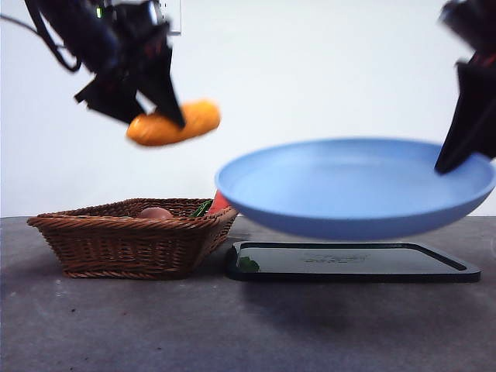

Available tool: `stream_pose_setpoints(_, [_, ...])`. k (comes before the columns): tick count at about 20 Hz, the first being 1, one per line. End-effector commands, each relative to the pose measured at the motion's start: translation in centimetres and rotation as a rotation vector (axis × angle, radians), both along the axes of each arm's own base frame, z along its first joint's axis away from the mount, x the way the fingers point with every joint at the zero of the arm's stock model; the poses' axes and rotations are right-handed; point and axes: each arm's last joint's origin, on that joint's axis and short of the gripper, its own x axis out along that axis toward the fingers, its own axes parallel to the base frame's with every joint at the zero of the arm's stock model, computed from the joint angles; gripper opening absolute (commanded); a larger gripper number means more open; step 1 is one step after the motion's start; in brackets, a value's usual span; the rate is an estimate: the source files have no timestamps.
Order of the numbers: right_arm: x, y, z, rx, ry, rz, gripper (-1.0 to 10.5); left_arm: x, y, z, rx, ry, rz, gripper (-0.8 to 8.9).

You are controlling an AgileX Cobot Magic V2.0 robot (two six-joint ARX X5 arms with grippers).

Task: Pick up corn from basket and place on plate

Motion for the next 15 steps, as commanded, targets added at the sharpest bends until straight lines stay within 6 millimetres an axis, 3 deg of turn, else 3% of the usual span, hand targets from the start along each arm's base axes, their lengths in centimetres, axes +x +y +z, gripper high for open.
stream_pose_setpoints(1, [1.7, 0.5, -1.0, 0.044, 0.047, -0.019, 0.0, -0.5, -1.5, 0.5, -0.127, 0.05, -0.119, 1.8])
stream_pose_setpoints(4, [3.2, 1.0, -2.2, 0.105, 0.081, -0.027, 0.0, -1.5, -4.1, -0.2, -0.131, 0.071, -0.234, 1.8])
stream_pose_setpoints(9, [3.9, 1.2, -2.3, 0.138, 0.069, -0.032, 0.0, -2.1, -8.5, -4.1, -0.033, 0.137, -0.378, 1.8])
stream_pose_setpoints(12, [4.1, 0.7, -2.0, 0.141, 0.066, -0.048, 0.0, -2.3, -10.0, -6.4, 0.011, 0.197, -0.42, 1.8])
stream_pose_setpoints(15, [4.2, 0.6, -2.0, 0.141, 0.064, -0.05, 0.0, -2.5, -10.5, -7.4, 0.031, 0.228, -0.441, 1.83])
